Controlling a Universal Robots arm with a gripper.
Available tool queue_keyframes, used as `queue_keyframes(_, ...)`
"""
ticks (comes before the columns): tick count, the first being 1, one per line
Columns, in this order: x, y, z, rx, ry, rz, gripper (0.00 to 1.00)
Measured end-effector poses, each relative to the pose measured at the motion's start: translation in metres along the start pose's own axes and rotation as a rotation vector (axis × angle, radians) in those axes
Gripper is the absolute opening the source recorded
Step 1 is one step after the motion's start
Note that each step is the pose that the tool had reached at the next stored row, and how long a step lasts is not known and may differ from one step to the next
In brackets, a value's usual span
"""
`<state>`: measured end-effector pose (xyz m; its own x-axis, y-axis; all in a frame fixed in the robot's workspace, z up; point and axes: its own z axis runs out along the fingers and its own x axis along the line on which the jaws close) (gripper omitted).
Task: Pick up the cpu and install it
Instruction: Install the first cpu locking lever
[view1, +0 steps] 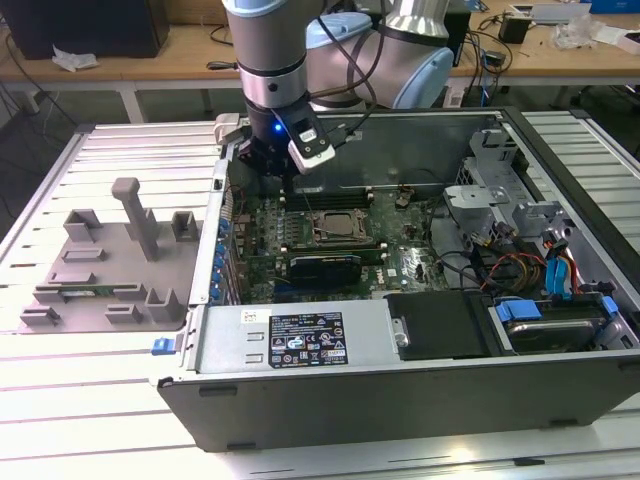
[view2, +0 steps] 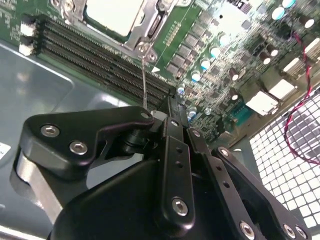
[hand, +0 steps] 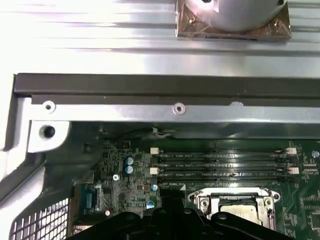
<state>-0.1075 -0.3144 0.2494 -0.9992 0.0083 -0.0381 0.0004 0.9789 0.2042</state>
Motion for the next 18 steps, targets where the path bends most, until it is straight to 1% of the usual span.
queue_keyframes(1,0.0000,0.0000,-0.0001,-0.0039,0.0001,0.000,0.11)
queue_keyframes(2,0.0001,0.0001,-0.0002,-0.0053,0.0000,0.000,0.11)
queue_keyframes(7,0.0000,0.0001,-0.0004,-0.0057,0.0000,0.000,0.11)
queue_keyframes(8,-0.0013,0.0001,-0.0005,-0.0056,0.0003,0.000,0.11)
queue_keyframes(14,-0.0199,0.0001,0.0003,-0.0057,0.0012,0.000,0.11)
queue_keyframes(16,-0.0304,0.0001,0.0007,-0.0055,0.0021,0.001,0.11)
queue_keyframes(17,-0.0337,0.0001,0.0009,-0.0055,0.0022,0.001,0.11)
queue_keyframes(18,-0.0392,0.0001,0.0012,-0.0054,0.0025,0.001,0.11)
